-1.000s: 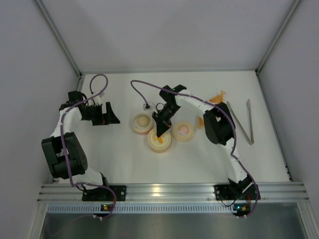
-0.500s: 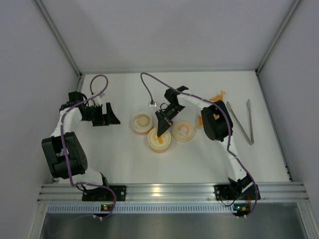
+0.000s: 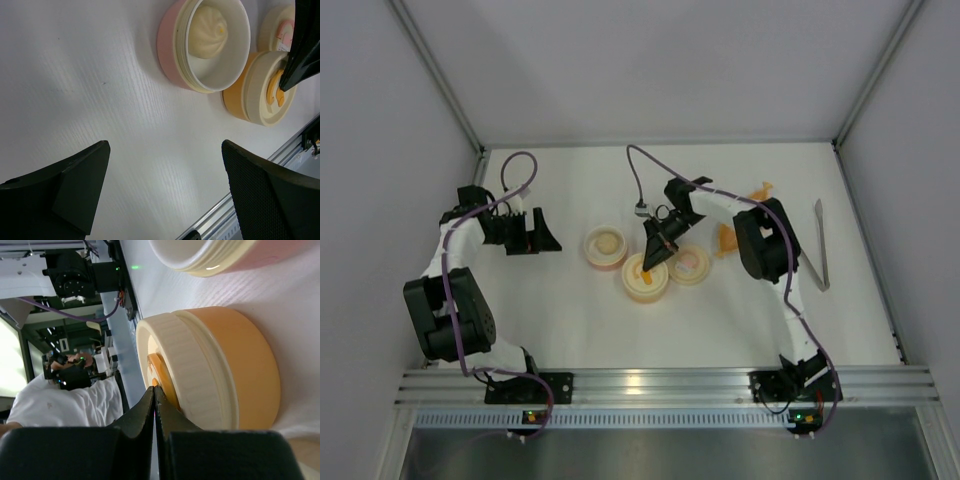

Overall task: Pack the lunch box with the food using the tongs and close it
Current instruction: Move the packing box to the center of the board.

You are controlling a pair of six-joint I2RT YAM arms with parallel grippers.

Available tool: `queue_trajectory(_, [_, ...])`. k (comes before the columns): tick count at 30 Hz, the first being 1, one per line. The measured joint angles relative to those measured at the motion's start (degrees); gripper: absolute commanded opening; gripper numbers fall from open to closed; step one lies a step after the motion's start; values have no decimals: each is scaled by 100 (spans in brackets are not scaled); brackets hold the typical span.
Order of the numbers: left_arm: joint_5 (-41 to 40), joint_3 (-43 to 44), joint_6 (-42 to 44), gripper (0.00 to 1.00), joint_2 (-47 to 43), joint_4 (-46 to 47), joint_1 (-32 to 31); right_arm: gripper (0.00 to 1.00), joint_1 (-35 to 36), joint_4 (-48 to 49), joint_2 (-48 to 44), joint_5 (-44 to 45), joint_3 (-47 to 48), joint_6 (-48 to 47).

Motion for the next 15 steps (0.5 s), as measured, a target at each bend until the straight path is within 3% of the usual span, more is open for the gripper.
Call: queue_trajectory(15, [0, -48, 13, 98, -37, 42, 0, 1, -540, 1060, -188, 452, 9, 1078])
